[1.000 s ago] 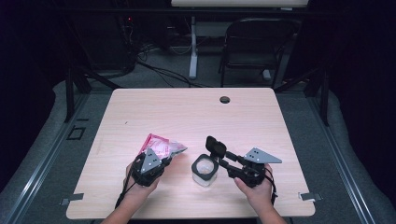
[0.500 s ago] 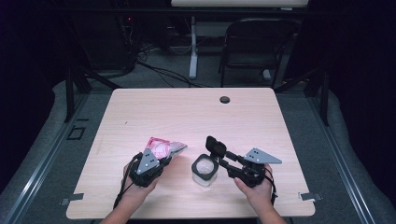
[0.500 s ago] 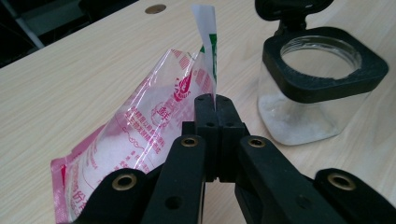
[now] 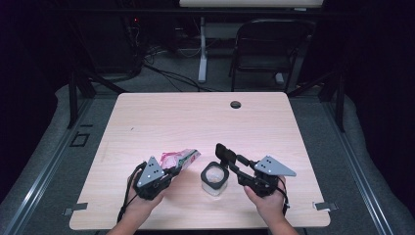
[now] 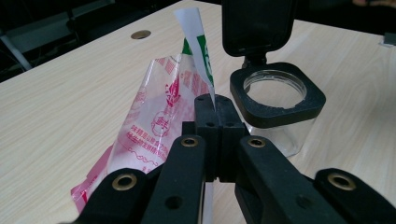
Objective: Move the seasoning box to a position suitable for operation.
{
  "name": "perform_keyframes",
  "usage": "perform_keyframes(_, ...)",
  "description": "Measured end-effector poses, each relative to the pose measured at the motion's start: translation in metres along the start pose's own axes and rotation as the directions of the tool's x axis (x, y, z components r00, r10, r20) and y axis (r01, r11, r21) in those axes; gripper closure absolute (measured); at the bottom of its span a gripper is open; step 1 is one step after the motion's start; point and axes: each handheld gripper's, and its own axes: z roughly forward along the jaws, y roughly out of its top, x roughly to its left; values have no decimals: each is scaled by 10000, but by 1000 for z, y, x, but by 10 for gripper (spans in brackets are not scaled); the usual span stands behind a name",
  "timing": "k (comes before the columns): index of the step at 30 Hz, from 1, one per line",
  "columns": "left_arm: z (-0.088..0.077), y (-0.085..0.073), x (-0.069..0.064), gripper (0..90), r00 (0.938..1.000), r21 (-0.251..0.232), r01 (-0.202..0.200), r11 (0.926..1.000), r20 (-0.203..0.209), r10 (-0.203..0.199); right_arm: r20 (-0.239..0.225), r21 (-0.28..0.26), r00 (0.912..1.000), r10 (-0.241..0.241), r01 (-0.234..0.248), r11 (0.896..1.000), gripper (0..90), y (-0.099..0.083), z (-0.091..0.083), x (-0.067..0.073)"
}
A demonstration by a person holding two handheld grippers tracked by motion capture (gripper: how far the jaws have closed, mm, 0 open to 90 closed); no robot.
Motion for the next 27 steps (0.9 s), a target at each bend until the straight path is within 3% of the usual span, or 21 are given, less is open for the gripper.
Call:
perform_keyframes(2,-2,0,-2,900,10000,-68,71,10000,56,-71,258,-437,9979,-597,608,9972,587,8,-5,5)
perform_keyframes(11,-14,0,-3,900,9995,-273,297,9992,139,-293,-615,-533,9972,-426,393,9978,587,22,-9,7)
perform_keyframes(14,-18,-1,-3,900,9995,-295,317,9991,65,-315,-874,-675,9947,-544,486,9965,587,29,-11,11)
perform_keyframes(17,-20,-2,-2,900,9993,-318,377,9988,-1,-377,-1254,-490,9904,-588,530,9974,580,32,-7,13)
perform_keyframes(18,-22,-3,0,900,9989,-360,468,9983,-75,-471,-1651,-141,9839,-690,676,9976,579,34,0,16)
perform_keyframes(27,-36,-9,8,900,9960,-493,732,9961,-473,-755,-2876,710,9538,-868,1116,9912,561,39,46,37)
